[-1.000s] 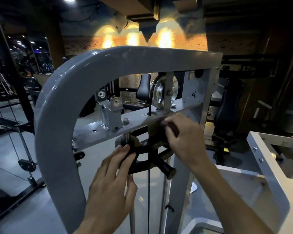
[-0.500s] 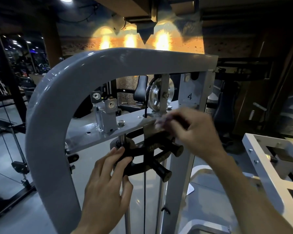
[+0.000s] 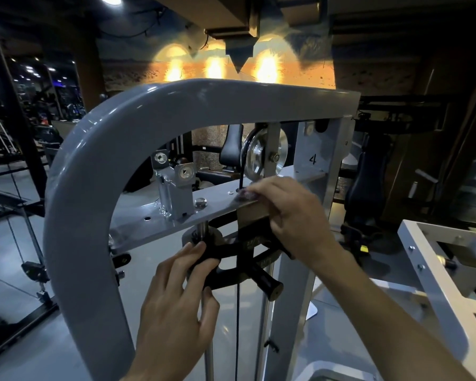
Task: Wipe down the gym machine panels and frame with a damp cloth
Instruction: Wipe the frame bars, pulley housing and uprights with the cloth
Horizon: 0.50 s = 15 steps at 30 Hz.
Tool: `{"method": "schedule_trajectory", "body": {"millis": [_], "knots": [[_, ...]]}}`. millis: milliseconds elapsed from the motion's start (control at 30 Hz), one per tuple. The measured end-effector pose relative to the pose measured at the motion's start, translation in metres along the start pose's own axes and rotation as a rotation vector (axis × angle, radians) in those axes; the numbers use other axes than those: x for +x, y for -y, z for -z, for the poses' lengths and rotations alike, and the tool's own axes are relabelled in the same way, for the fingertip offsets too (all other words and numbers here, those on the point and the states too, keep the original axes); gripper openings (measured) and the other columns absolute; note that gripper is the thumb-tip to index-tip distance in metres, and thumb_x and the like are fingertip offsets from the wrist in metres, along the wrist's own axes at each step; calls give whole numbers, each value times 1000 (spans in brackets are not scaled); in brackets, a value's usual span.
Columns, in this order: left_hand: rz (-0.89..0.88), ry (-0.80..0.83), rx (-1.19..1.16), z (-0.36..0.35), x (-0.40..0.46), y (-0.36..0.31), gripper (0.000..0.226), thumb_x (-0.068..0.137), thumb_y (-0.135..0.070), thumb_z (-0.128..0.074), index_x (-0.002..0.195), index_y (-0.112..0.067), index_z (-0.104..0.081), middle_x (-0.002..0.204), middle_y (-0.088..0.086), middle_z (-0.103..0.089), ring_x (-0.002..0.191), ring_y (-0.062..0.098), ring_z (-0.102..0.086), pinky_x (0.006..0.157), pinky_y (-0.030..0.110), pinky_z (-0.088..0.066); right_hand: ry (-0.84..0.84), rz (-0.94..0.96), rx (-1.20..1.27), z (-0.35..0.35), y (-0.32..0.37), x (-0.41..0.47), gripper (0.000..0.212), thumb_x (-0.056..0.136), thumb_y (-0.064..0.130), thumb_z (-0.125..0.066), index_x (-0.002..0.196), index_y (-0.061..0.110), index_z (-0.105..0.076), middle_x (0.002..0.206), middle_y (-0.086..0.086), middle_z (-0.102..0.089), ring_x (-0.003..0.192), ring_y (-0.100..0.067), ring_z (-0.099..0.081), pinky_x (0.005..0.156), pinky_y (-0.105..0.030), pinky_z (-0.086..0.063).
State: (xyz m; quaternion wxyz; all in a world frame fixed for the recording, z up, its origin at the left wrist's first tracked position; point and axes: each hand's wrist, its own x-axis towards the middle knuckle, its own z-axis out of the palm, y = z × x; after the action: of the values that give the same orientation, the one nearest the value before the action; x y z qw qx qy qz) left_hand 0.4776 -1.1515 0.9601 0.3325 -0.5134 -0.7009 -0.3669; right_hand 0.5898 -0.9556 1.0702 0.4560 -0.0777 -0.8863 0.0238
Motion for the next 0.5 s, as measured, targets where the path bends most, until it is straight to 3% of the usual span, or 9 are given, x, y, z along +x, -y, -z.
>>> {"method": "schedule_trajectory", "body": {"millis": [67,133,233,300,367,500], "knots": [[-5,-10,-5,0,-1,2,42,85,-19,-53,122,-13,-72,141,0,-56,128,24,-50,110,26,-36,-80,-107,-11,4,-14,-2,32,87,15,-54,113,17,-73,112,2,-72,104,-15,-62,93,-34,-53],[5,-25,-16,-2,-1,1,41,85,-19,-54,121,-12,-73,140,1,-57,128,25,-50,114,21,-32,-122,-168,8,-1,-5,-6,28,90,8,-62,114,17,-73,112,3,-72,105,-13,-62,96,-36,-53],[44,-36,-9,-7,-1,-3,41,84,-20,-53,118,-13,-75,136,3,-58,123,27,-50,105,24,-39,-84,-51,90,-16,33,-8,38,84,-6,-68,115,16,-72,113,2,-71,109,-13,-61,100,-25,-46],[57,-30,4,-8,1,-4,42,84,-22,-53,118,-14,-75,135,4,-57,120,29,-50,97,29,-44,-28,58,109,-16,44,-8,40,84,-6,-67,118,13,-71,116,0,-71,110,-17,-62,98,-26,-47],[47,-24,13,-8,0,-2,41,84,-22,-54,118,-14,-75,135,4,-56,118,29,-50,99,29,-42,-14,70,96,-9,26,-8,41,85,-2,-65,122,15,-70,119,0,-71,113,-17,-62,99,-28,-48],[26,-23,10,-7,-1,1,39,86,-22,-53,118,-14,-74,137,4,-58,122,28,-50,106,27,-37,-147,-116,7,3,-34,-18,31,92,8,-61,118,18,-72,114,2,-73,104,-11,-65,95,-38,-57]]}}
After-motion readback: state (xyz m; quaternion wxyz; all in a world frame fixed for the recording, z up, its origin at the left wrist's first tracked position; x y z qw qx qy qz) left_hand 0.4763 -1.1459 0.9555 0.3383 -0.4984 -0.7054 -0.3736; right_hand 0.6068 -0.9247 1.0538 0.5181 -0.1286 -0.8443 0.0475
